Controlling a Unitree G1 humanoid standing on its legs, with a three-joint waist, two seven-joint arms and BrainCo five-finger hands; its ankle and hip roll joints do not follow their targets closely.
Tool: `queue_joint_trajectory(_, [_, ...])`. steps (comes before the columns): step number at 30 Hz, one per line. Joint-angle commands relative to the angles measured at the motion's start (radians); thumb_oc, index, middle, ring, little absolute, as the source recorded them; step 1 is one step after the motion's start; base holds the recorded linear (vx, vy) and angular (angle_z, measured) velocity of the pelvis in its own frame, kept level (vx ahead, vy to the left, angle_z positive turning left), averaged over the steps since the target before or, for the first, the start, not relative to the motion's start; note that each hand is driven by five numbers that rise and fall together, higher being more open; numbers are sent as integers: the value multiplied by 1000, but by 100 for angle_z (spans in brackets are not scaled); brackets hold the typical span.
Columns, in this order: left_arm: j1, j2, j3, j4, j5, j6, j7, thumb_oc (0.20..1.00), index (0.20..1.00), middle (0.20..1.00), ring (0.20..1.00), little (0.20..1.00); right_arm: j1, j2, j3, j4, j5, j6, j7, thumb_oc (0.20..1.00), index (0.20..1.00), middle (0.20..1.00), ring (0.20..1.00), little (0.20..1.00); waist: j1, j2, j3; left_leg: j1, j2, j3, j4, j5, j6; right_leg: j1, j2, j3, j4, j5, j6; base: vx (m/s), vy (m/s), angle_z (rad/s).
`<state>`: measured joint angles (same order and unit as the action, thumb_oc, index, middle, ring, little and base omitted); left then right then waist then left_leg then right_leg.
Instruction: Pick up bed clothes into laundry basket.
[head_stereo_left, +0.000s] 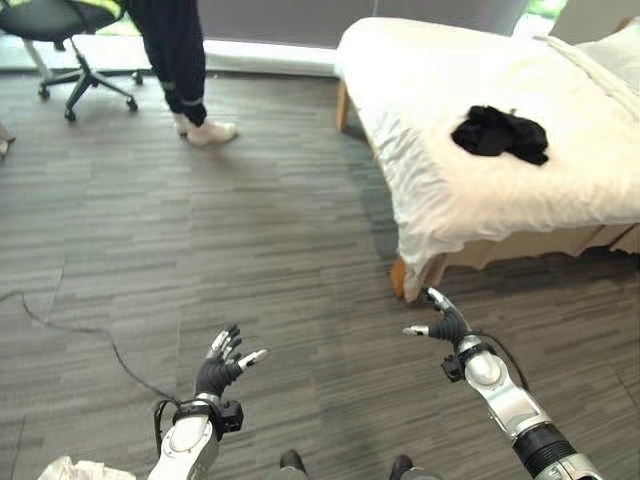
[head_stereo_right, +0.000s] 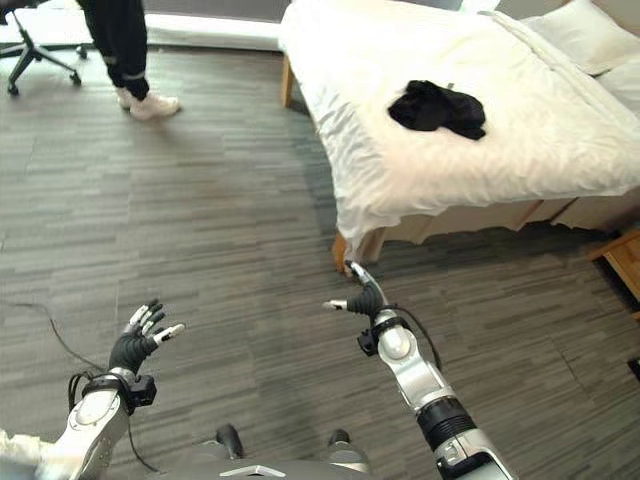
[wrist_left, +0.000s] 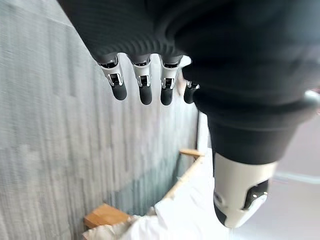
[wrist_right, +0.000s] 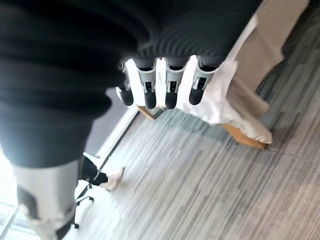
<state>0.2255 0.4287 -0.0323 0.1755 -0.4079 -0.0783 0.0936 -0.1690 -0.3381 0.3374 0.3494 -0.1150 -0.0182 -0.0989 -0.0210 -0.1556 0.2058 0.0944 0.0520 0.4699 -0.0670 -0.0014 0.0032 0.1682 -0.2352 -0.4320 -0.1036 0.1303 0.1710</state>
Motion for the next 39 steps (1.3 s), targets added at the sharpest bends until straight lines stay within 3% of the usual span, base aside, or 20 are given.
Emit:
queue_joint_trajectory(1, [-57, 14, 1, 0, 11, -60, 26, 1000, 1000, 1000, 1000, 1000, -76, -56, -5, 11, 15, -31, -6, 1000, 1000, 1000, 1000, 1000, 27, 12, 32, -11, 130, 17, 96, -59, -97, -6, 11, -17, 16, -138, -29, -34, -75, 6])
queue_joint_trajectory(3, [-86, 26, -6, -6, 6, -62, 31, 1000, 1000, 1000, 1000, 1000, -74, -67, -8, 11, 15, -30, -11, 1000, 1000, 1000, 1000, 1000, 48, 2, 66, -112, 169, 9, 211, -56, -121, -7, 7, -44, 16, -163, -38, -62, -21, 47])
queue_joint_trajectory(6, [-92, 31, -1, -4, 22, -61, 41, 1000, 1000, 1000, 1000, 1000, -70, -73, -33, 47, 21, -23, -28, 1000, 1000, 1000, 1000, 1000, 60, 37, 61, -169, 257, 52, 93, 52, -138, -11, -21, -124, 16, -152, -8, 88, 254, 123])
queue_joint_trajectory(8, [-91, 30, -2, -5, 23, -61, 43, 1000, 1000, 1000, 1000, 1000, -71, -73, -32, 50, 22, -25, -29, 1000, 1000, 1000, 1000, 1000, 56, 38, 57, -169, 254, 49, 81, 61, -138, -13, -21, -128, 16, -152, -7, 178, 213, 59])
queue_joint_trajectory(9, [-72, 36, 4, 3, 38, -48, 26, 1000, 1000, 1000, 1000, 1000, -51, -58, -39, 43, 7, -24, -16, 1000, 1000, 1000, 1000, 1000, 48, 51, 35, -148, 232, 51, 35, 65, -128, 17, -31, -145, 16, -135, 9, 362, 313, 55])
queue_joint_trajectory(12, [-77, 40, -1, 9, 56, -36, 22, 1000, 1000, 1000, 1000, 1000, -31, -47, -41, 35, -10, -20, -12, 1000, 1000, 1000, 1000, 1000, 41, 38, 29, -128, 187, 56, 13, 63, -109, 32, -67, -163, 48, -92, 20, 286, 250, 41])
queue_joint_trajectory(13, [-78, 58, 0, 3, 67, -34, 17, 1000, 1000, 1000, 1000, 1000, -35, -36, -29, 20, -16, -25, -9, 1000, 1000, 1000, 1000, 1000, 37, 25, 36, -103, 145, 60, -4, 39, -81, -2, -113, -150, 162, -64, 28, 285, 254, 20])
queue_joint_trajectory(14, [-78, 59, 1, 3, 67, -34, 17, 1000, 1000, 1000, 1000, 1000, -36, -35, -29, 20, -16, -24, -9, 1000, 1000, 1000, 1000, 1000, 37, 22, 37, -102, 140, 61, -4, 36, -78, -6, -121, -147, 171, -66, 32, 386, 314, 32])
queue_joint_trajectory(15, [-85, 78, -1, -4, 72, -31, 21, 1000, 1000, 1000, 1000, 1000, -43, -25, -20, 12, -21, -22, -7, 1000, 1000, 1000, 1000, 1000, 30, 19, 57, -76, 113, 50, -11, 7, -52, -56, -167, -124, 323, 0, 42, 280, 226, 30])
queue_joint_trajectory(17, [-88, 86, 2, -7, 76, -31, 21, 1000, 1000, 1000, 1000, 1000, -47, -19, -18, 9, -23, -22, -5, 1000, 1000, 1000, 1000, 1000, 23, 17, 67, -64, 103, 48, -15, -9, -38, -92, -188, -100, 395, 13, 49, 254, 177, 37])
queue_joint_trajectory(18, [-90, 98, 0, -18, 80, -35, 22, 1000, 1000, 1000, 1000, 1000, -41, -8, -18, -1, -16, -30, -12, 1000, 1000, 1000, 1000, 1000, 5, 22, 79, -46, 102, 34, -20, -33, -28, -148, -165, -54, 461, -1, 46, 220, 108, 47])
queue_joint_trajectory(20, [-101, 101, -7, -13, 77, -33, 22, 1000, 1000, 1000, 1000, 1000, -28, -1, -19, -8, -11, -34, -11, 1000, 1000, 1000, 1000, 1000, -8, 38, 92, -42, 95, -11, -20, -43, -31, -219, -98, 10, 457, -80, 29, 255, 95, 68])
queue_joint_trajectory(23, [-97, 109, -12, -8, 80, -34, 8, 1000, 1000, 1000, 1000, 1000, -17, 4, -29, 6, 8, -38, -18, 1000, 1000, 1000, 1000, 1000, -23, 51, 87, -22, 88, -45, -20, -66, -41, -233, -35, 0, 331, -135, -1, 221, -21, 66])
queue_joint_trajectory(26, [-102, 112, -20, -4, 109, -29, 6, 1000, 1000, 1000, 1000, 1000, -20, 9, -28, 23, 8, -33, -20, 1000, 1000, 1000, 1000, 1000, -41, 46, 79, 5, 79, -60, -20, -83, -52, -266, 3, -2, 189, -101, 0, 237, -85, 35])
queue_joint_trajectory(29, [-110, 113, -15, 9, 126, -29, 19, 1000, 1000, 1000, 1000, 1000, -35, 24, -17, 51, -5, -27, -31, 1000, 1000, 1000, 1000, 1000, -34, 21, 58, 47, 92, 4, -20, -95, -64, -234, -17, -131, 123, -47, 8, 140, -127, 26])
queue_joint_trajectory(31, [-118, 105, -12, 5, 122, -32, 21, 1000, 1000, 1000, 1000, 1000, -23, 24, -10, 84, -5, -29, -34, 1000, 1000, 1000, 1000, 1000, -44, -3, 34, 74, 80, 23, -20, -105, -62, -201, 4, -120, 83, -50, -7, 149, -85, -12])
queue_joint_trajectory(34, [-123, 84, -2, 17, 125, -33, 27, 1000, 1000, 1000, 1000, 1000, -15, 20, -12, 96, 0, -25, -29, 1000, 1000, 1000, 1000, 1000, -52, 1, 23, 99, 78, 41, -14, -108, -71, -172, 13, -128, 55, -43, -13, 169, -77, -35])
queue_joint_trajectory(36, [-123, 71, 1, 21, 106, -43, 33, 1000, 1000, 1000, 1000, 1000, -23, -1, 0, 108, -8, -29, -29, 1000, 1000, 1000, 1000, 1000, -62, 17, 35, 81, 103, 45, 108, -131, -101, -144, 36, -105, 30, -69, -39, 110, -160, -67])
queue_joint_trajectory(37, [-127, 72, 4, 26, 95, -50, 33, 1000, 1000, 1000, 1000, 1000, -45, -26, 8, 121, -29, -27, -36, 1000, 1000, 1000, 1000, 1000, -54, 8, 56, 10, 167, 54, 300, -134, -135, -110, 42, -96, 19, -106, -71, 32, -190, -71])
queue_joint_trajectory(39, [-131, 77, 6, 22, 94, -56, 37, 1000, 1000, 1000, 1000, 1000, -61, -30, 12, 122, -30, -26, -40, 1000, 1000, 1000, 1000, 1000, -43, 12, 71, -23, 212, 43, 406, -121, -160, -97, 62, -88, 16, -126, -89, 35, -173, -64])
